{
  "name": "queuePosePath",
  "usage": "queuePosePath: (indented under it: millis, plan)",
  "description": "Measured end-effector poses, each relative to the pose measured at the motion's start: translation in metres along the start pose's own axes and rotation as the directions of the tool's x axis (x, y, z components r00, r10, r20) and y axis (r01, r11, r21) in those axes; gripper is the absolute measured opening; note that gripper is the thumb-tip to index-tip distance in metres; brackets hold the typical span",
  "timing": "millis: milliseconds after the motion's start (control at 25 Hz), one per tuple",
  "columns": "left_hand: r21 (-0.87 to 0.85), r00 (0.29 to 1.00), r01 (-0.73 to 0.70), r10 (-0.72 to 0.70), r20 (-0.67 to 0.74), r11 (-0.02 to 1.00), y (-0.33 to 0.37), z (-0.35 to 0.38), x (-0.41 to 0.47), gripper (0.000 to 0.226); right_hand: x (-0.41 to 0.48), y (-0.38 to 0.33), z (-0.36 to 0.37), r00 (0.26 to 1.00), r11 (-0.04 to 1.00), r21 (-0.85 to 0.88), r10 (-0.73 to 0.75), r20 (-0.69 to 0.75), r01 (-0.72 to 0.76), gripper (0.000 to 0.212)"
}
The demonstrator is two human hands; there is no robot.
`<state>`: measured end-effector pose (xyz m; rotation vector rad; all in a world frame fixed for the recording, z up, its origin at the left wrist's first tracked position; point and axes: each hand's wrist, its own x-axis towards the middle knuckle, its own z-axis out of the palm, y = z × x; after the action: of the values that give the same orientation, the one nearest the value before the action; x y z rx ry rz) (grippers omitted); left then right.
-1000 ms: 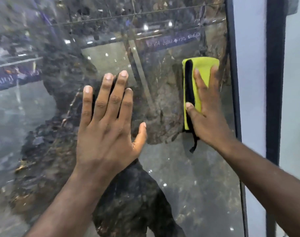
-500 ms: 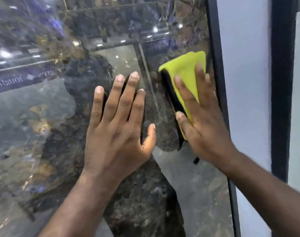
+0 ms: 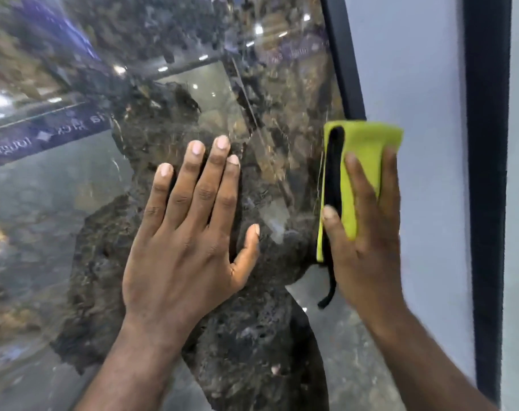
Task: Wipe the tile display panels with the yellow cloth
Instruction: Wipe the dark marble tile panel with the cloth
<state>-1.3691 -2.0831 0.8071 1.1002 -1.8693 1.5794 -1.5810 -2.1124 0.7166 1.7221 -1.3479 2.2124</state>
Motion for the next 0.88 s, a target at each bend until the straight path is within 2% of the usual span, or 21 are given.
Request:
queuePosePath:
  millis: [40, 160, 200, 320, 400, 480, 600, 680, 800, 880]
  plan:
    - [-0.003, 1.0, 0.004, -0.004, -0.001, 1.0, 0.001, 0.0, -0.001, 0.081, -0.026, -0.002, 0.006, 0.998, 0.999, -0.011, 0.048, 0.029, -0.048, 0.067]
    - [-0.009, 1.0, -0.009, 0.009, -0.008, 1.0, 0.002, 0.001, -0.001, 0.081, -0.04, -0.007, 0.011, 0.978, 0.994, -0.046, -0.092, 0.188, 0.102, 0.068]
    - [-0.018, 1.0, -0.01, 0.01, -0.005, 1.0, 0.002, 0.001, -0.001, 0.08, -0.028, -0.004, 0.006, 0.974, 0.991, -0.047, -0.113, 0.197, 0.124, 0.068]
    - [-0.006, 1.0, -0.009, 0.009, -0.011, 1.0, 0.002, 0.001, -0.004, 0.08, -0.009, 0.018, -0.008, 1.0, 1.0, 0.009, 0.001, 0.023, -0.001, 0.07]
    - [-0.001, 1.0, -0.02, 0.02, -0.022, 1.0, 0.001, 0.001, -0.005, 0.078, -0.034, 0.021, -0.004, 0.988, 0.988, 0.026, 0.153, 0.018, -0.154, 0.074]
    - [-0.02, 0.999, -0.014, 0.013, -0.037, 1.0, 0.002, 0.001, -0.006, 0.077, -0.066, 0.008, 0.003, 0.965, 0.981, -0.033, 0.196, 0.175, -0.194, 0.081]
    - [-0.032, 0.997, -0.008, 0.006, -0.073, 0.999, 0.002, 0.001, -0.006, 0.074, -0.057, 0.005, -0.015, 0.929, 1.0, -0.022, 0.024, 0.37, -0.017, 0.091]
    - [-0.05, 0.996, -0.018, 0.014, -0.085, 0.999, 0.001, 0.003, -0.005, 0.071, -0.038, 0.02, -0.033, 0.941, 0.996, -0.084, 0.013, 0.338, 0.016, 0.092]
    - [-0.058, 0.992, -0.016, 0.009, -0.126, 0.998, 0.002, 0.004, -0.01, 0.065, -0.045, 0.021, -0.035, 0.971, 0.988, -0.052, 0.153, 0.185, -0.146, 0.09]
    - [-0.056, 0.99, -0.027, 0.019, -0.142, 0.998, 0.002, 0.003, -0.008, 0.062, -0.053, 0.01, -0.025, 0.968, 0.997, -0.026, 0.08, 0.239, -0.076, 0.091]
